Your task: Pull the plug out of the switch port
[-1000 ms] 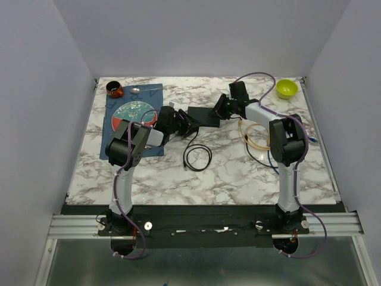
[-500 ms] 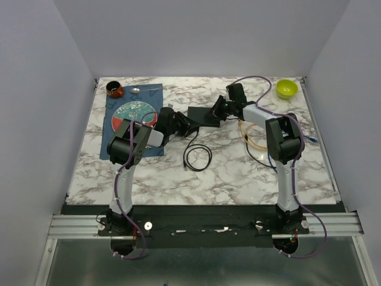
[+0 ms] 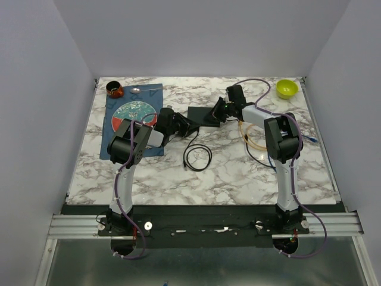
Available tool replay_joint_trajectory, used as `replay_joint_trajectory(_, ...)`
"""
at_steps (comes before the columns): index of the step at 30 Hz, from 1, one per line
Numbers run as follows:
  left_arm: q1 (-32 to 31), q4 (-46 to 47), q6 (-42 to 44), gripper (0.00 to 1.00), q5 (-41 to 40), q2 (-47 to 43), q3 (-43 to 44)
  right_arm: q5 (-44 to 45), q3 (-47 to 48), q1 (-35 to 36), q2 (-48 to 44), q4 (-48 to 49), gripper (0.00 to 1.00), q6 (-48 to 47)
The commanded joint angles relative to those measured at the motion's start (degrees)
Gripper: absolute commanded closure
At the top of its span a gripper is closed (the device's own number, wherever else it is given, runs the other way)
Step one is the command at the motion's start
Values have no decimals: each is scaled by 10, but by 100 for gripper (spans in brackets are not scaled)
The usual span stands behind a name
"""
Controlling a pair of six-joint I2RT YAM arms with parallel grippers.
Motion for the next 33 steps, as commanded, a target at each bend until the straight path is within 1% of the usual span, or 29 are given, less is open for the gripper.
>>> replay_joint_trajectory(1, 2, 1, -17, 65, -23, 8, -12, -8, -10, 3, 19, -7, 91, 6)
replay_joint_trajectory(6, 1, -2, -24, 67, -47, -4, -25, -5, -19, 3, 17, -8, 91, 4)
replay_joint_trajectory(12, -5, 60, -44, 65, -84, -15, -51, -5, -20, 3, 17, -7, 91, 4)
replay_joint_trajectory(16, -12, 91, -43, 62, -127, -32, -73, -4, -21, 3, 17, -7, 92, 4)
replay_joint_trajectory(19, -14, 87, -40, 59, -145, -37, -75, -4, -22, 3, 17, -5, 92, 4)
replay_joint_trajectory(23, -20, 66, -35, 57, -150, -34, -53, -5, -22, 3, 17, -4, 92, 4)
replay_joint_trajectory(28, -24, 34, -24, 55, -149, -28, -30, -5, -21, 4, 18, -4, 92, 4)
replay_joint_trajectory(33, -26, 24, -23, 54, -144, -21, -27, -5, -21, 3, 18, -3, 92, 3)
